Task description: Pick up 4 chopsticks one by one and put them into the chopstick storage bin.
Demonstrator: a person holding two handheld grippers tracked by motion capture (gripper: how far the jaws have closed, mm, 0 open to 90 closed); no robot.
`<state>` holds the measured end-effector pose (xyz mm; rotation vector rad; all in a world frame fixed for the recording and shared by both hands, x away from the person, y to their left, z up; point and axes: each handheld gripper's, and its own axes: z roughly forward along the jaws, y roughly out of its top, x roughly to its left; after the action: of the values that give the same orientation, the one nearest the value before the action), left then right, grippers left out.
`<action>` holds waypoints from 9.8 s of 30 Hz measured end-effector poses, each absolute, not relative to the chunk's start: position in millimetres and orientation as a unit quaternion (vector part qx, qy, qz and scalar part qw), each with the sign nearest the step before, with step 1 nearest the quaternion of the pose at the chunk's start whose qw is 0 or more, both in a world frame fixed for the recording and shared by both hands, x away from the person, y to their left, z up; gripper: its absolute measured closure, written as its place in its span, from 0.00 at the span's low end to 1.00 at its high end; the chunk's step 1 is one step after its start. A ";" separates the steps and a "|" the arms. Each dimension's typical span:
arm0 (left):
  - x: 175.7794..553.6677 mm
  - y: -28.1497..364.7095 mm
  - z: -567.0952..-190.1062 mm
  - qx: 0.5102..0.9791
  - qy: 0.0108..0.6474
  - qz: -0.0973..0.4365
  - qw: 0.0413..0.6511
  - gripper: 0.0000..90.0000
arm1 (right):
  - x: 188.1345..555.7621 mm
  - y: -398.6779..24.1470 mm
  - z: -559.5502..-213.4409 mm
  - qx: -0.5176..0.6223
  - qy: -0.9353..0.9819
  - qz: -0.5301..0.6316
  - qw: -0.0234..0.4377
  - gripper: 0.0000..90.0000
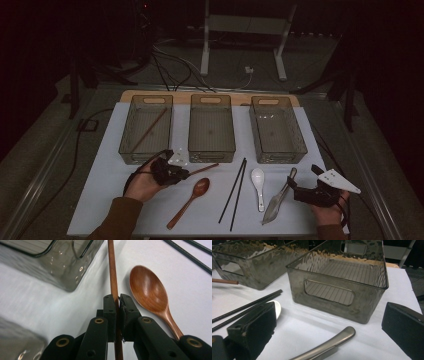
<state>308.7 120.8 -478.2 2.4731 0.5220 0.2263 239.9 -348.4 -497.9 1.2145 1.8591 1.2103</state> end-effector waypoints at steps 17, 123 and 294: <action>287.6 176.2 -460.5 0.908 0.248 0.110 0.319 0.96 | 240.2 -347.7 -498.5 0.459 0.701 0.455 0.302 0.00; 410.9 222.8 -437.7 0.761 0.493 0.199 0.371 0.03 | 240.6 -349.1 -498.1 0.460 0.699 0.456 0.303 0.00; 310.3 14.8 -441.9 0.809 0.422 0.094 0.398 0.98 | 239.4 -349.5 -497.5 0.458 0.700 0.456 0.305 0.00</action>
<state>310.3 14.8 -441.9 2.0489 1.0688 0.2378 239.4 -349.5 -497.5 1.2124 1.8538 1.2072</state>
